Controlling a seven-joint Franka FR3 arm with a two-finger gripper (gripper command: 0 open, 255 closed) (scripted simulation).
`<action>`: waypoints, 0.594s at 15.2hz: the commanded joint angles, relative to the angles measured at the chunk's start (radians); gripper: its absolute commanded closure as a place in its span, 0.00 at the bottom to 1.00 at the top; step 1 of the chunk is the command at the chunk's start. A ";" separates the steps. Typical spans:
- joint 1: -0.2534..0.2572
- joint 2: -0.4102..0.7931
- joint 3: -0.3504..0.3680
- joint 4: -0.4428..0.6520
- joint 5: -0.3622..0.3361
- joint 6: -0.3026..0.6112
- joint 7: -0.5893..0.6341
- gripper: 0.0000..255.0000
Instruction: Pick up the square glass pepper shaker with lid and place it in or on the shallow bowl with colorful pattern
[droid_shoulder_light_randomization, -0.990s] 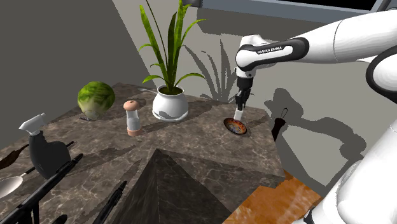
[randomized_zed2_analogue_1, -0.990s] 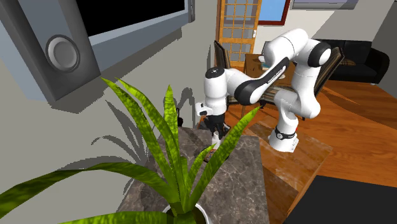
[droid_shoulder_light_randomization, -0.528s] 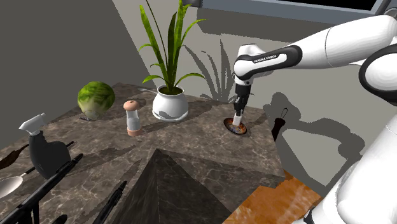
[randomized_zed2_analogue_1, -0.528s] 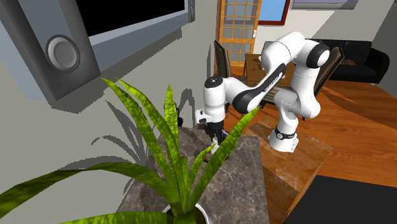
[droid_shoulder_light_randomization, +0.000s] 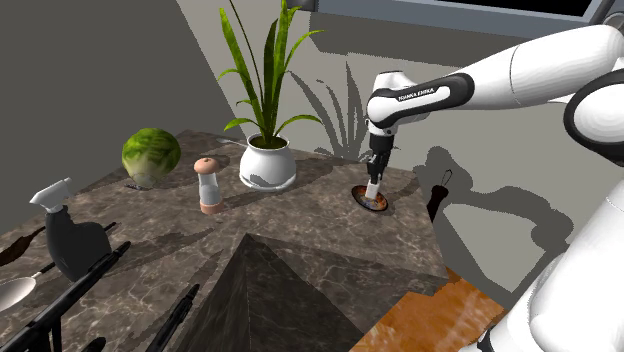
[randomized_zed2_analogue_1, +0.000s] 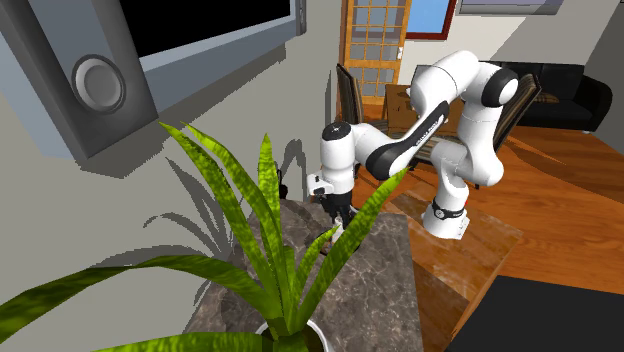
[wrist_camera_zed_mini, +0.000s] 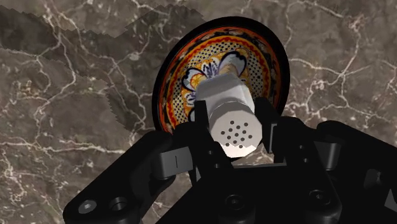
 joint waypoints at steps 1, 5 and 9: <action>0.000 0.000 0.000 0.000 0.000 0.000 0.000 0.00; 0.000 0.000 0.000 0.000 0.000 0.000 0.000 0.00; 0.003 -0.013 0.002 0.086 -0.001 -0.099 0.001 0.00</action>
